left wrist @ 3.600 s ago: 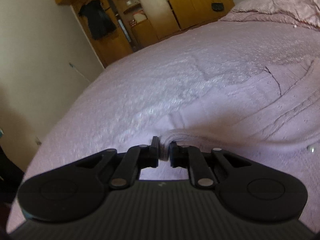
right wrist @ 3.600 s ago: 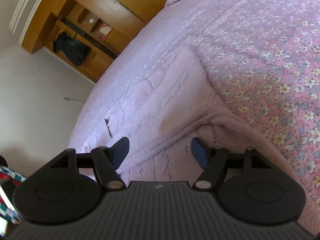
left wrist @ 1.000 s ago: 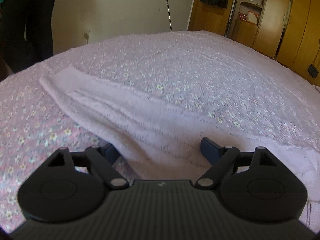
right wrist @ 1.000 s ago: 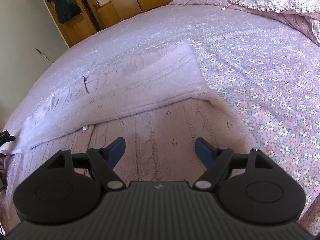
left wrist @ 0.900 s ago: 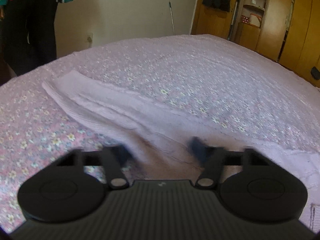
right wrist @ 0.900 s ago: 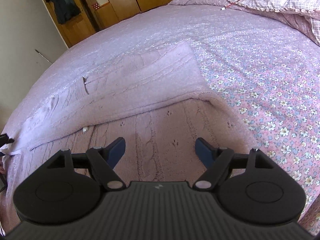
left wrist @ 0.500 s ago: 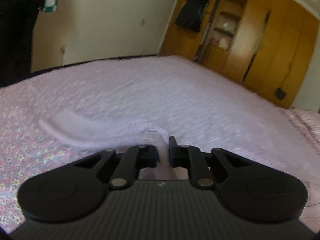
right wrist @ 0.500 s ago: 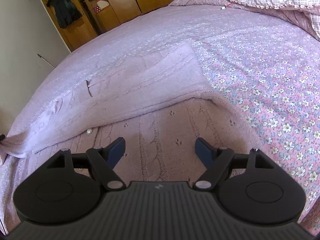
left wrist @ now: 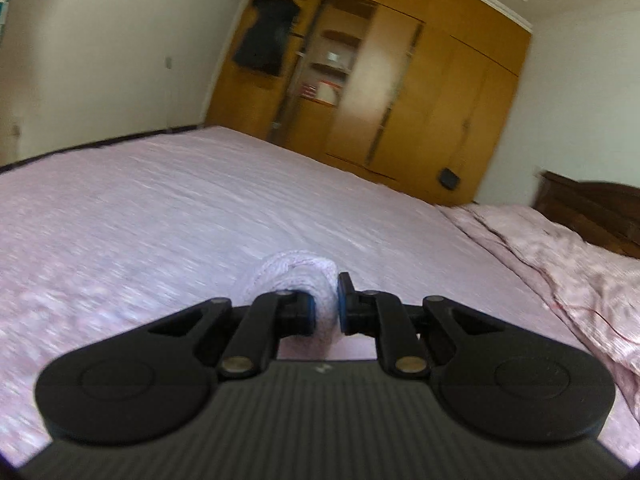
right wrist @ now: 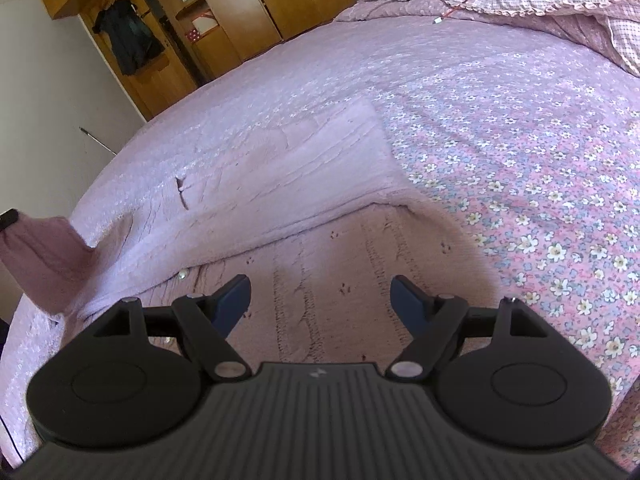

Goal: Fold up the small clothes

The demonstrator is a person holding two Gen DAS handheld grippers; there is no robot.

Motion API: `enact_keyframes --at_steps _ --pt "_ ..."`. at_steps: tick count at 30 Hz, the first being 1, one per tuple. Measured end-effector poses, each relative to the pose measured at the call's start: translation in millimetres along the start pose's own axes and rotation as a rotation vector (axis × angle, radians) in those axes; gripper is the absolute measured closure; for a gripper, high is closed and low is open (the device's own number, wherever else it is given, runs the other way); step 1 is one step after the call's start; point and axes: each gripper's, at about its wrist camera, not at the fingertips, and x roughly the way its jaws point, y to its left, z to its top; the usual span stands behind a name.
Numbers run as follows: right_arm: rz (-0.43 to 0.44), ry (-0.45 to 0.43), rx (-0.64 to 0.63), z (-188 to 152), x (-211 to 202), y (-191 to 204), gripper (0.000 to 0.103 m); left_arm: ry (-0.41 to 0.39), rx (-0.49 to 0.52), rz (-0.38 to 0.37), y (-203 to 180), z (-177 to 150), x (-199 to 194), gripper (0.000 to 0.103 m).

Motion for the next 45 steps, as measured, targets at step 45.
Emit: enact_keyframes --at_steps 45 --pt "0.329 0.238 -0.023 27 51 104 0.020 0.413 0.107 0.181 -1 -120 -48 0.062"
